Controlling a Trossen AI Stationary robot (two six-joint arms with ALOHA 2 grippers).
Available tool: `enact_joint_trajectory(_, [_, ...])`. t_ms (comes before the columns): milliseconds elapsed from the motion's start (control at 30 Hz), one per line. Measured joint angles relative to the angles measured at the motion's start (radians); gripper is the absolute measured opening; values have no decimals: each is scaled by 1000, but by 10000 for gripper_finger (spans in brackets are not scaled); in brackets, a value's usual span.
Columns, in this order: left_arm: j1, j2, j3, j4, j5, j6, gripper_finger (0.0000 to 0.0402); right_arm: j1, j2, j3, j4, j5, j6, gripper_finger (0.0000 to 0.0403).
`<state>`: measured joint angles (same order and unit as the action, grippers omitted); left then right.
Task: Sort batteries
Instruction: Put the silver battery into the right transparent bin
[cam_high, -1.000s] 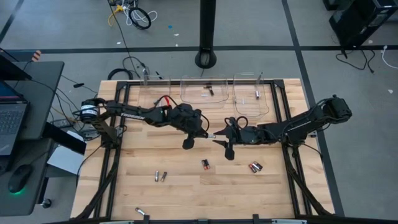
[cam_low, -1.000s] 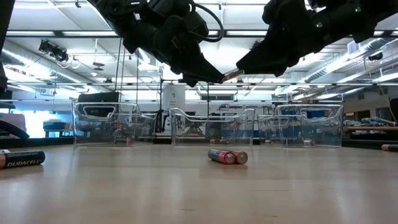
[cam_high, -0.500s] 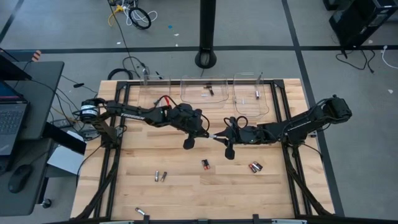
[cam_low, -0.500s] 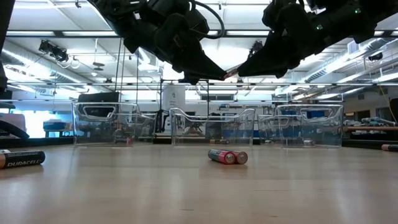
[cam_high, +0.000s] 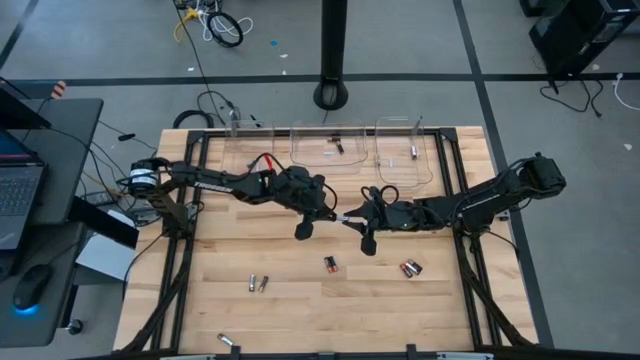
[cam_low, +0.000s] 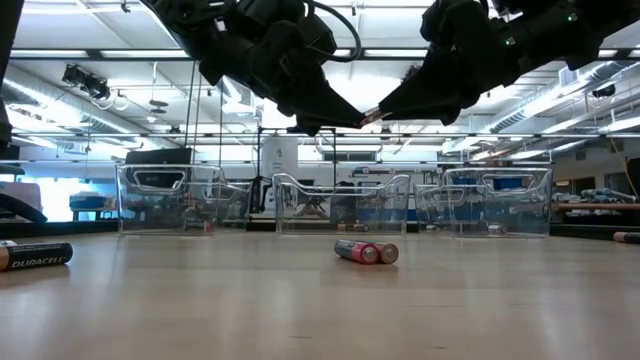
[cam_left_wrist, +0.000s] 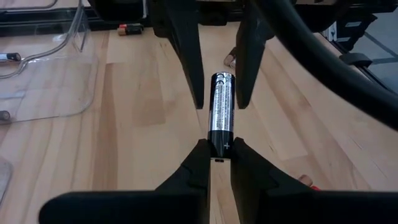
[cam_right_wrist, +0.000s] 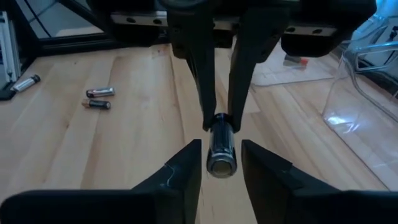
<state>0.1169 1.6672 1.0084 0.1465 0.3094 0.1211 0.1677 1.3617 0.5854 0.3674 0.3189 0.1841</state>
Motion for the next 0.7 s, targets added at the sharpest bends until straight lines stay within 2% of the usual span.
enact_joint_trajectory(200, [0,0,0,-1,1,0,42,0,0,0,-2,-30,0,116])
enact_joint_trajectory(400, [0,0,0,-7,1,-1,42,-12,0,0,0,-30,-1,64])
enact_joint_trajectory(567, [0,0,0,-7,1,2,44,-15,1,0,6,-31,-3,64])
enact_joint_trajectory(700, [0,0,0,-6,1,3,62,-16,0,0,7,-32,-9,64])
